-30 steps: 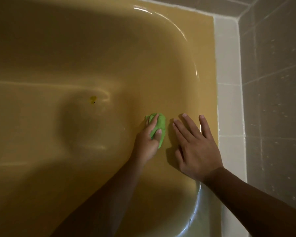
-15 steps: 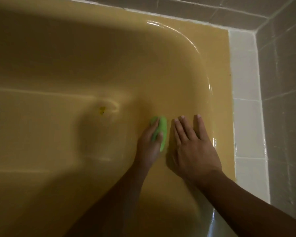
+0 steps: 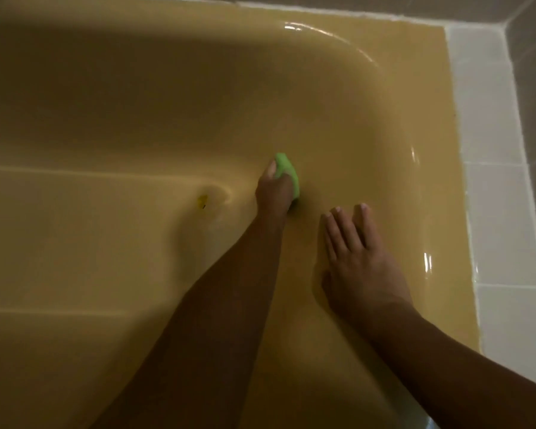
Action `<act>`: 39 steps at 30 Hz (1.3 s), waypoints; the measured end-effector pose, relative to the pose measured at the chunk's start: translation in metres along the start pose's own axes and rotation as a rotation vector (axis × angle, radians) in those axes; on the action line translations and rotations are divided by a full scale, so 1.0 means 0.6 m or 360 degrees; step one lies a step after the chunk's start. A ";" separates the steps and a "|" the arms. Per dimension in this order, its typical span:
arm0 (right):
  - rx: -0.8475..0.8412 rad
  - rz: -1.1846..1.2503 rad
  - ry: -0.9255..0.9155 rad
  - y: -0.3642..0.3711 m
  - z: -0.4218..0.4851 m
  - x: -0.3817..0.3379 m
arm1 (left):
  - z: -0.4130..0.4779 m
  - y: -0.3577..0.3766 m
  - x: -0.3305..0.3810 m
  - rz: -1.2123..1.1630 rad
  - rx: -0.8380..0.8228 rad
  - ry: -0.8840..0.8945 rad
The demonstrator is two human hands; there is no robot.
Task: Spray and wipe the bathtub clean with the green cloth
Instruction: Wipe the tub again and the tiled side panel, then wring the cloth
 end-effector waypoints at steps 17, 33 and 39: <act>-0.0075 -0.0008 0.0027 0.017 0.026 -0.051 | -0.264 -0.151 -0.238 0.0795 -0.0275 -0.0429; -0.0104 0.0137 -0.0075 0.039 -0.021 -0.094 | -0.179 -0.148 -0.205 0.0834 -0.0640 -0.0045; -0.0091 0.0224 -0.0066 0.030 -0.098 -0.068 | -0.325 -0.217 -0.189 0.1245 -0.1064 -0.0350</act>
Point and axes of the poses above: each hand's wrist, its own z-axis towards the middle knuckle, its own y-axis out of the palm, x = y × z, the point moved 1 cm from there along z, towards the middle knuckle, and after that the axes turned 12 degrees about y, right-handed, at the moved point
